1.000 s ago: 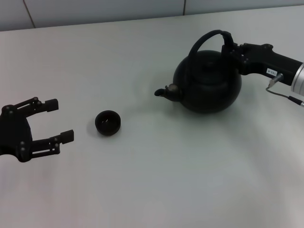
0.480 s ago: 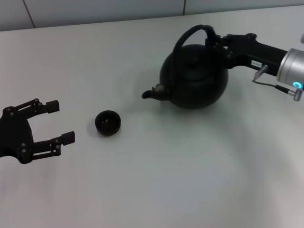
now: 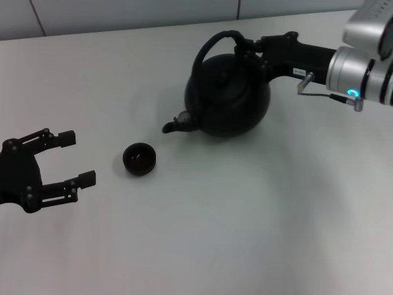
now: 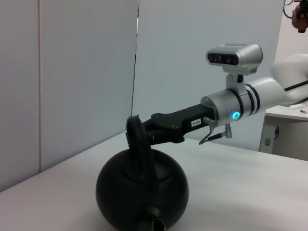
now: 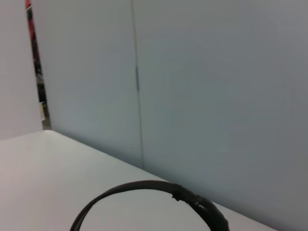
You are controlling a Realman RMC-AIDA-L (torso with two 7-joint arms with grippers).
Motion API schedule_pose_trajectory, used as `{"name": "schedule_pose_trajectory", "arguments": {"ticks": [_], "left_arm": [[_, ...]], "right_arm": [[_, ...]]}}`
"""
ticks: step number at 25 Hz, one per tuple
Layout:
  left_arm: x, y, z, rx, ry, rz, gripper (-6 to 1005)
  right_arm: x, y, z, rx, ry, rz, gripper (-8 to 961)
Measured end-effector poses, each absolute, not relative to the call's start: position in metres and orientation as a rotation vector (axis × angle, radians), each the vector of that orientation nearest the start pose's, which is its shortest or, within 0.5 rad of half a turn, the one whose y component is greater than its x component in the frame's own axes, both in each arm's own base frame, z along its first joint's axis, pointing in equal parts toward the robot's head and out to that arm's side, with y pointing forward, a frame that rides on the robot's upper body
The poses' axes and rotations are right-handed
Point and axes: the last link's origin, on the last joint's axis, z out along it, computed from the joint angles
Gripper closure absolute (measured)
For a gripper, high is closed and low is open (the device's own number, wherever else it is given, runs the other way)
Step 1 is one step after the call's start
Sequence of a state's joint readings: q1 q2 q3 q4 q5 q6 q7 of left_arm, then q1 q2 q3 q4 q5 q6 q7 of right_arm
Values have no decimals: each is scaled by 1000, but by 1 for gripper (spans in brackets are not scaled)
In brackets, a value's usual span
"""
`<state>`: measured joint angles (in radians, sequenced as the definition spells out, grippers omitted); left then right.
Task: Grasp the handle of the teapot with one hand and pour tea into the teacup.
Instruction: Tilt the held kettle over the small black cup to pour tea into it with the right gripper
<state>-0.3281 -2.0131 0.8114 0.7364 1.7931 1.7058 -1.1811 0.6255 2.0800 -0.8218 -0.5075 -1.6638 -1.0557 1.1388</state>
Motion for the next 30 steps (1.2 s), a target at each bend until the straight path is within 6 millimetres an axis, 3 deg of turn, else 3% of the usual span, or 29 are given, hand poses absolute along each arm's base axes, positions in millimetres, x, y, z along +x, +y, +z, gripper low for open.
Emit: {"name": "schedule_pose_trajectory", "arguments": {"ticks": [13, 30], "left_arm": [[-292, 280, 36, -2708, -364, -766, 144], [-291, 282, 36, -2710, -357, -769, 144]], "right_arm": [[225, 414, -13, -2416, 351, 579, 819], [210, 420, -22, -2460, 251, 507, 820]]}}
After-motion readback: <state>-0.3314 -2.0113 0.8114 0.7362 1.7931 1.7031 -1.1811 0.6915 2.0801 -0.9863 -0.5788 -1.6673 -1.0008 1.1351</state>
